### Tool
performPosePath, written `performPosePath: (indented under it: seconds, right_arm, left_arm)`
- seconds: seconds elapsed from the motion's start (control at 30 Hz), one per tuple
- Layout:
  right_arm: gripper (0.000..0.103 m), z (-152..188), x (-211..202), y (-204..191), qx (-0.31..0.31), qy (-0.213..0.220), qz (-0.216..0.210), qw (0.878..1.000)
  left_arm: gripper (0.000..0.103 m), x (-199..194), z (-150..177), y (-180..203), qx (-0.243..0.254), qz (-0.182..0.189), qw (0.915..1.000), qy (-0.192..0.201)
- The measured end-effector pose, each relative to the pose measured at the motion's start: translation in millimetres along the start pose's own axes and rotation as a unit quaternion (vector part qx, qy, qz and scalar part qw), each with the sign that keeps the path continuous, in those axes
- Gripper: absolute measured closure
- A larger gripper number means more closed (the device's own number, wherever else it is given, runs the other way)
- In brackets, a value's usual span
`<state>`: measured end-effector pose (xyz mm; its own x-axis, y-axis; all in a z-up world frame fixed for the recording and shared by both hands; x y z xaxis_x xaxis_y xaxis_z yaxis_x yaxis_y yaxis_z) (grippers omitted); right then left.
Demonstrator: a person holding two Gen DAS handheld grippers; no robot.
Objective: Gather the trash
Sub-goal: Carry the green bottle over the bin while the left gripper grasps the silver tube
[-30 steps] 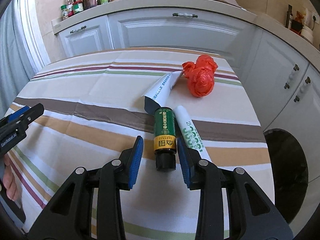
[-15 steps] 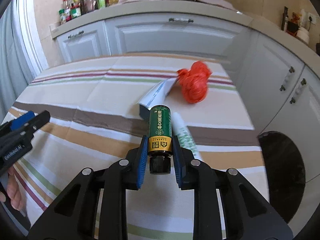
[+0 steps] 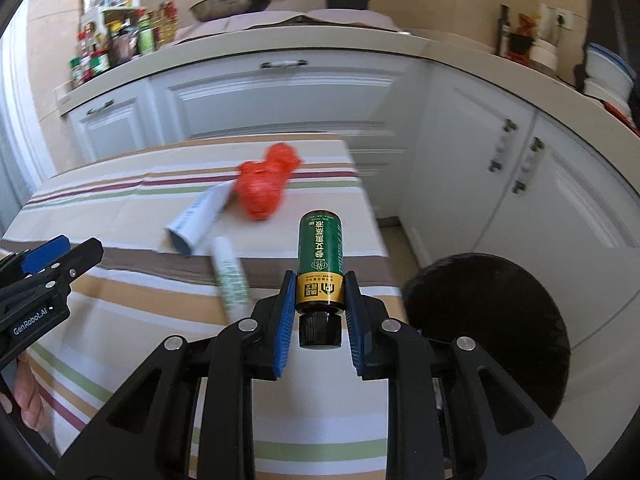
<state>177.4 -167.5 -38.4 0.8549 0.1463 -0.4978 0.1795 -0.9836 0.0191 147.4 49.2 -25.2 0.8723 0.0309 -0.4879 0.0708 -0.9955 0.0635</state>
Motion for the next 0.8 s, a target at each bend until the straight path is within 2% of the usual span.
performPosePath:
  seconds: [0.37, 0.63, 0.73, 0.8]
  right_arm:
    - [0.080, 2.5, 9.4, 59.7, 0.038, 0.004, 0.044, 0.998]
    - [0.080, 5.9, 20.9, 84.3, 0.055, 0.003, 0.056, 0.997]
    - [0.080, 6.9, 24.5, 88.7, 0.061, 0.000, 0.055, 0.997]
    - [0.080, 6.5, 24.8, 90.8, 0.064, 0.001, 0.055, 0.996]
  left_arm:
    - [0.042, 35.3, -12.8, 40.3, 0.031, 0.018, 0.9993, -0.007]
    - [0.042, 69.5, -13.8, 50.4, 0.045, 0.021, 0.9980, -0.038]
    - [0.049, 78.0, -10.9, 55.1, 0.055, 0.026, 0.9969, -0.051]
    - [0.061, 81.9, -8.0, 56.8, 0.062, 0.028, 0.9961, -0.057]
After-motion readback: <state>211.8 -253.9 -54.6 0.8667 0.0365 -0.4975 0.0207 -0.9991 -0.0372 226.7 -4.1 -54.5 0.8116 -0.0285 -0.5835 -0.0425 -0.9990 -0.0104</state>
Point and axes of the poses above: each gripper's, at about its wrist camera, not at the fingertips, and x roughly the way its jaws point, y to its right, z to its underside, the point moved 1 cm from there along x, roughly the way its jaws point, and after that the axes turned 13 degrees about y, right-handed, at the moved point
